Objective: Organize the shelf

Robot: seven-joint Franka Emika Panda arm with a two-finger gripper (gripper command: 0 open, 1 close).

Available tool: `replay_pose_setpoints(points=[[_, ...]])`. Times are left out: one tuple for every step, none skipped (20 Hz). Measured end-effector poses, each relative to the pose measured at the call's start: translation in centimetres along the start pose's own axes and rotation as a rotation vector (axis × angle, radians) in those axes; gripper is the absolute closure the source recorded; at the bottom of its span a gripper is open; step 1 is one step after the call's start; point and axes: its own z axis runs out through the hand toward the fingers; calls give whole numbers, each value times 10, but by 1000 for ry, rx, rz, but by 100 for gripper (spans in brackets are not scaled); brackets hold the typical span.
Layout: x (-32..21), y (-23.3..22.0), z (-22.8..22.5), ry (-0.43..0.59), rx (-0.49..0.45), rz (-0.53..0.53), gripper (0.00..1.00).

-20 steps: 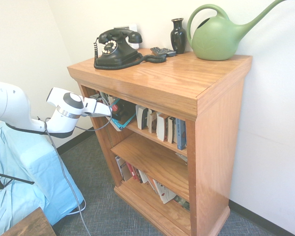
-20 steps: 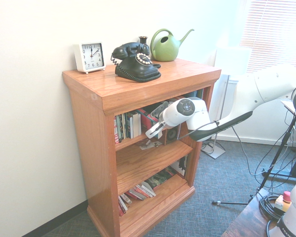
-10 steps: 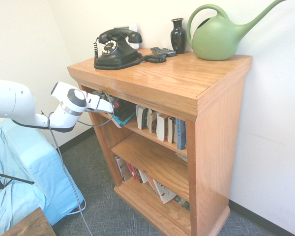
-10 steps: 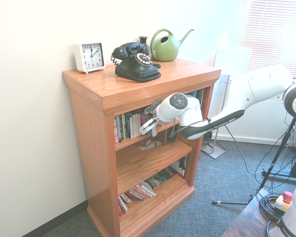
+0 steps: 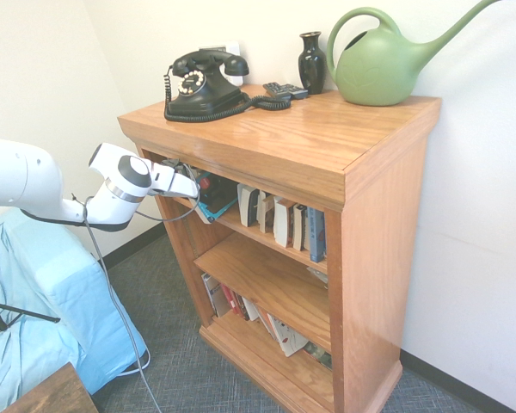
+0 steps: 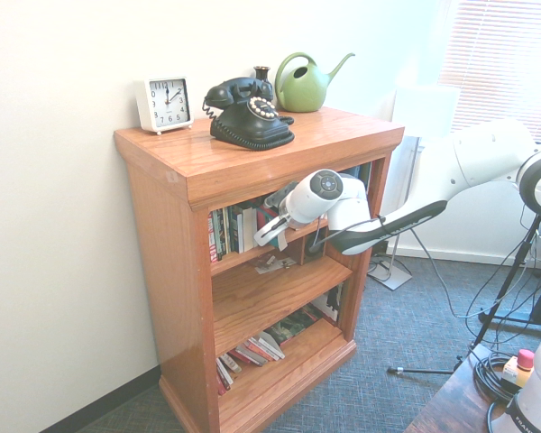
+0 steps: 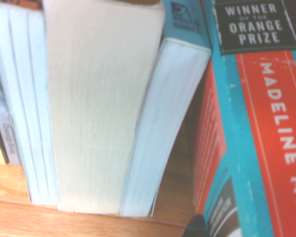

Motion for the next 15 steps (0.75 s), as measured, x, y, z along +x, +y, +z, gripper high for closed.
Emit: replay_pose_setpoints(points=[[0,0,0,1,0,-2,0],[-1,0,0,2,0,-6,0],[-1,0,0,3,1,-10,0],[-2,1,0,4,1,-14,0],[-4,2,0,3,1,-18,0],[-6,4,0,-1,1,-20,0],[-9,7,-1,-3,1,-22,0],[-12,11,-3,-4,1,-24,0],[-17,17,-5,-8,2,-26,0],[-22,23,-8,-11,2,-28,0],[-28,31,-11,-14,2,-30,0],[-34,39,-15,-17,3,-27,0],[-39,47,-19,-20,6,-20,0],[-44,54,-23,-24,11,-12,0],[-47,61,-27,-29,14,-2,0]])
